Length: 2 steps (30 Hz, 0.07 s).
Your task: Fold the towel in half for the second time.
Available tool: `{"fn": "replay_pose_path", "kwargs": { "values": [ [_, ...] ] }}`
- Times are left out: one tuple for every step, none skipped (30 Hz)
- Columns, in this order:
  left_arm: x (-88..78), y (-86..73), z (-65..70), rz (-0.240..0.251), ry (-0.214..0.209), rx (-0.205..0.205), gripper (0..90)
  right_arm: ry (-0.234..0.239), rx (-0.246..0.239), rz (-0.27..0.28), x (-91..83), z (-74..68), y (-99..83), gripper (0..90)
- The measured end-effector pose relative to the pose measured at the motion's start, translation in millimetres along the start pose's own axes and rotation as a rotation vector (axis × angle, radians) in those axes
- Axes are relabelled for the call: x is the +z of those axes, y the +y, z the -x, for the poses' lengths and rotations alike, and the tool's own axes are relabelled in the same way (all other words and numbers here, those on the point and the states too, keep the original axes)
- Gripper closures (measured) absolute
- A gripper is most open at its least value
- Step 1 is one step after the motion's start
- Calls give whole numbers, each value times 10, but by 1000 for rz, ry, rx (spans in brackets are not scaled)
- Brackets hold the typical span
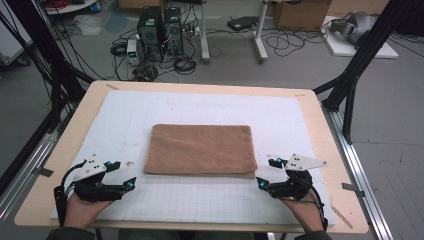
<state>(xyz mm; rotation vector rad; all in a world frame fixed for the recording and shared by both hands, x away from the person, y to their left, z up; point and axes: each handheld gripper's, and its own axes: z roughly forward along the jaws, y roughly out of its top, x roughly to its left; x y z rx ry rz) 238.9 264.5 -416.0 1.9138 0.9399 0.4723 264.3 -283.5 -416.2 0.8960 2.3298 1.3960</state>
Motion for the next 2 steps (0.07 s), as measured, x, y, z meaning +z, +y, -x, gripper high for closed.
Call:
{"fn": "replay_pose_path", "kwargs": {
  "values": [
    [0,-6,4,0,-2,1,200,1,6,0,4,1,-10,176],
    [4,-13,7,1,0,0,200,2,11,-5,10,1,-17,173]
  ]
}}
